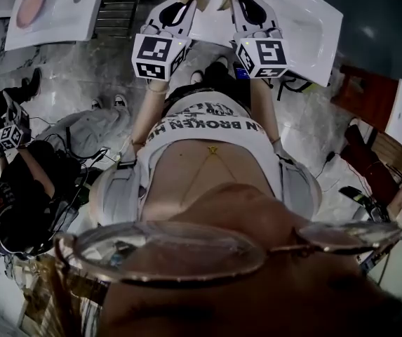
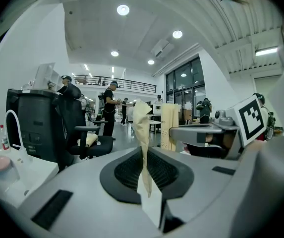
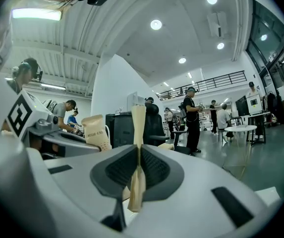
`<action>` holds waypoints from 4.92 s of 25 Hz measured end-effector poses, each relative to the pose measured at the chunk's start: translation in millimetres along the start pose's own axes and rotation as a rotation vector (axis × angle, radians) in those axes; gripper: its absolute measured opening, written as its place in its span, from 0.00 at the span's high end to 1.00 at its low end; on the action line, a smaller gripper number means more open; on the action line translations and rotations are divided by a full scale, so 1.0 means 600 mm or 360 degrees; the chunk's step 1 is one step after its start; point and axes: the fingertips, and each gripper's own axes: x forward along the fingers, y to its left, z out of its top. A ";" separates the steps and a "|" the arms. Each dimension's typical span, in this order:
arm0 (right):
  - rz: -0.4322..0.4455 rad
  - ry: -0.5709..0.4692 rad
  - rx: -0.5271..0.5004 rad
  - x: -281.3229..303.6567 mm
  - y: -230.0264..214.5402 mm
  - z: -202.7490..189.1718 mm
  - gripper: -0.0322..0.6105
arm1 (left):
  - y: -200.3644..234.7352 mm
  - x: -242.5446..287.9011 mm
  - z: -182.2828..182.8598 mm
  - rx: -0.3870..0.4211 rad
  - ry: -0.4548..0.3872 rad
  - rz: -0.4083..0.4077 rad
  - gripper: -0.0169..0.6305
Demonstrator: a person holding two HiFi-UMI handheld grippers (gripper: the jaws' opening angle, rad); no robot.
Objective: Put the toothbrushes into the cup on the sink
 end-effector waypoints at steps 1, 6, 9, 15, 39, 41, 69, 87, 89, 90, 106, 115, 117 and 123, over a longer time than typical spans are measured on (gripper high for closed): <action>0.0005 0.0002 0.0003 0.006 -0.010 0.001 0.89 | 0.002 0.013 0.004 -0.0001 0.0002 0.0003 0.92; 0.0023 0.0013 0.0031 0.026 -0.057 0.000 0.89 | -0.003 0.071 0.022 0.0008 0.0019 -0.0009 0.92; 0.0029 0.0005 0.0042 0.030 -0.085 -0.001 0.89 | -0.012 0.099 0.027 0.0014 0.0025 -0.0011 0.92; 0.0031 -0.0005 0.0066 0.039 -0.122 -0.004 0.89 | -0.017 0.135 0.028 -0.0004 0.0028 -0.0014 0.92; -0.0392 0.0003 0.0135 0.170 -0.150 -0.011 0.89 | 0.134 0.241 0.044 0.0073 0.0079 -0.0376 0.92; -0.0409 0.0006 0.0129 0.180 -0.148 -0.016 0.89 | 0.149 0.246 0.040 0.0075 0.0078 -0.0383 0.92; -0.0699 0.0199 0.0214 0.181 -0.224 -0.066 0.89 | 0.276 0.459 -0.109 0.0116 0.0352 -0.0352 0.92; -0.0715 0.0232 0.0248 0.198 -0.252 -0.097 0.89 | 0.291 0.470 -0.167 0.0060 0.0396 -0.0303 0.88; -0.0714 0.0233 0.0242 0.197 -0.256 -0.097 0.89 | 0.295 0.463 -0.160 0.0037 0.0375 -0.0283 0.77; -0.0714 0.0235 0.0238 0.197 -0.257 -0.097 0.89 | 0.298 0.459 -0.156 0.0028 0.0365 -0.0274 0.76; -0.0663 0.0234 0.0186 0.262 -0.290 -0.112 0.89 | 0.336 0.431 -0.154 -0.0073 0.0354 -0.0198 0.70; -0.0499 0.0153 0.0190 0.275 -0.247 -0.096 0.89 | 0.288 0.354 -0.177 -0.0159 0.0344 -0.0159 0.70; -0.0447 0.0132 0.0191 0.284 -0.235 -0.092 0.89 | 0.283 0.337 -0.182 -0.0182 0.0341 -0.0137 0.70; -0.0334 0.0105 0.0194 0.383 -0.227 -0.067 0.89 | 0.333 0.339 -0.156 -0.0230 0.0343 -0.0081 0.70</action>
